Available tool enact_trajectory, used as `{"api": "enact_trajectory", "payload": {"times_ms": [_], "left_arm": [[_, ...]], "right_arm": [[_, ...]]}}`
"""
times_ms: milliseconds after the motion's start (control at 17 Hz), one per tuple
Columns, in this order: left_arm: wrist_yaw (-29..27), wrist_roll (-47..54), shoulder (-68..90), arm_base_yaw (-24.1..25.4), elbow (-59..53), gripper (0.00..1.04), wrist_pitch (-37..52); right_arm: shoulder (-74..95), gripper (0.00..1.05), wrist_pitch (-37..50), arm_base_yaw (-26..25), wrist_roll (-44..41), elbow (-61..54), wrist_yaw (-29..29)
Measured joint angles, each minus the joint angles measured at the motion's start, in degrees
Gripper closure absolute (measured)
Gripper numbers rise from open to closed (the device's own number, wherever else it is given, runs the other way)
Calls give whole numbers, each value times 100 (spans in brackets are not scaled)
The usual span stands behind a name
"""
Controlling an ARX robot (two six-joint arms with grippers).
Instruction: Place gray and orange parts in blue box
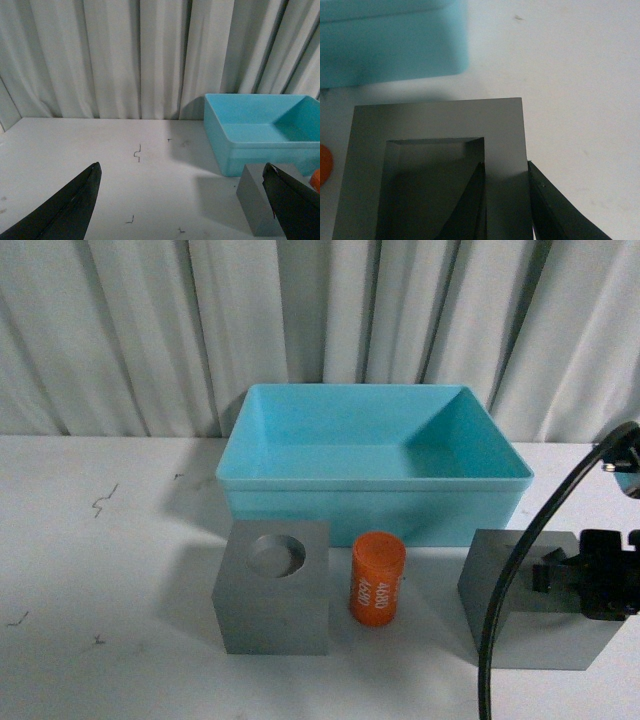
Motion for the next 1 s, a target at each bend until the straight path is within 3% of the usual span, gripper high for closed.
{"api": "enact_trajectory", "payload": {"times_ms": [236,413,649,1002], "left_arm": [[2,0,-2,0,0,7,0],[2,0,-2,0,0,7,0],[2,0,-2,0,0,7,0],[0,0,0,0,0,7,0]], "right_arm": [[-1298,86,-695,-531,-46,-249,-254],[-2605,86,-975,-780,-120,662,-667],[-1521,86,-424,-299,-184,2092,-603],[426,86,-815,313,-149,3659,-203]]}}
